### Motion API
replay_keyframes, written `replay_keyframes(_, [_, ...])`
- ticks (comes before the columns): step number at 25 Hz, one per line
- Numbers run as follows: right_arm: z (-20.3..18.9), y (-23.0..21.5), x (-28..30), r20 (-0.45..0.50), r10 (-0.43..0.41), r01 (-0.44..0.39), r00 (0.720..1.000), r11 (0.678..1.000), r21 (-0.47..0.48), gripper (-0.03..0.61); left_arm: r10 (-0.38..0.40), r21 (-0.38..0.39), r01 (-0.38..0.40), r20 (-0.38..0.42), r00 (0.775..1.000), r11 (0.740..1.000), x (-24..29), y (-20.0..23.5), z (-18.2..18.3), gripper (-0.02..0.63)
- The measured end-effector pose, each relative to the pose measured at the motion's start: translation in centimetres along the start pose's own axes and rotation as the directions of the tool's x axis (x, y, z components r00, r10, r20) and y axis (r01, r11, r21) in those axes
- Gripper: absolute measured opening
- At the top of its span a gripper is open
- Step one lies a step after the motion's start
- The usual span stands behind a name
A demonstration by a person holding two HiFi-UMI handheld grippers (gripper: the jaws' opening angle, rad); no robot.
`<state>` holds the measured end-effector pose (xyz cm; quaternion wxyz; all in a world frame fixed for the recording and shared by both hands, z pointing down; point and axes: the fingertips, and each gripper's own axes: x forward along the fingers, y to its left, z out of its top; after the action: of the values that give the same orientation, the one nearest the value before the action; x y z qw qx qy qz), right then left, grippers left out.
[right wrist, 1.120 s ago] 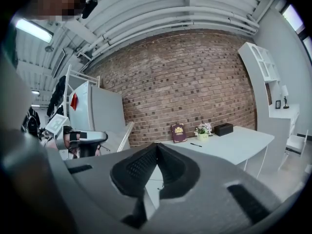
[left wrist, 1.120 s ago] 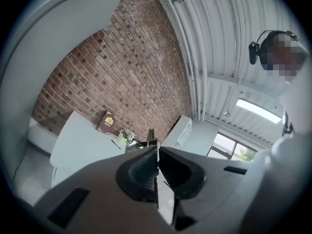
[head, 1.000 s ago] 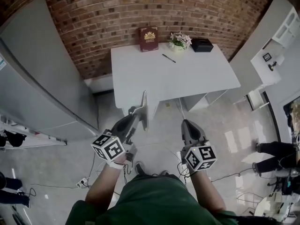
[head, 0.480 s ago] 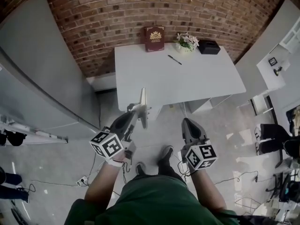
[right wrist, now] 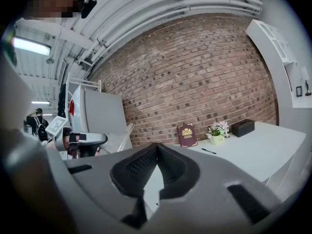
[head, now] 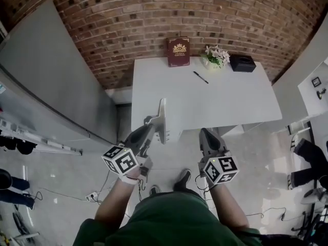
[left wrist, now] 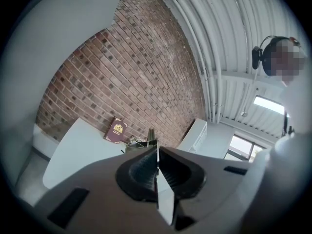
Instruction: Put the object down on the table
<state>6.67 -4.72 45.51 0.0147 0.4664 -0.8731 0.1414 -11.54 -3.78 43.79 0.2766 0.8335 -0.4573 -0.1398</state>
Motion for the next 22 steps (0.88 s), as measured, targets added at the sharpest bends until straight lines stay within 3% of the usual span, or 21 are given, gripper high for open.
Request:
replay_keyframes(13, [0.8,-8.5,4.8,-0.04,0.12,-0.117,0.992,0.99,0.074,0.003,0.141,-0.029,-0.14,0.017,0.99,0.99,7.6,0.3,-1.0,0.011])
replay_keyframes(22, [-0.6,-10.7,6.7,-0.078,0.108,-0.099,0.991,0.989,0.114,0.003,0.15,-0.059,-0.151,-0.025,0.988,0.987,11.0,3.0,-2.2,0.011])
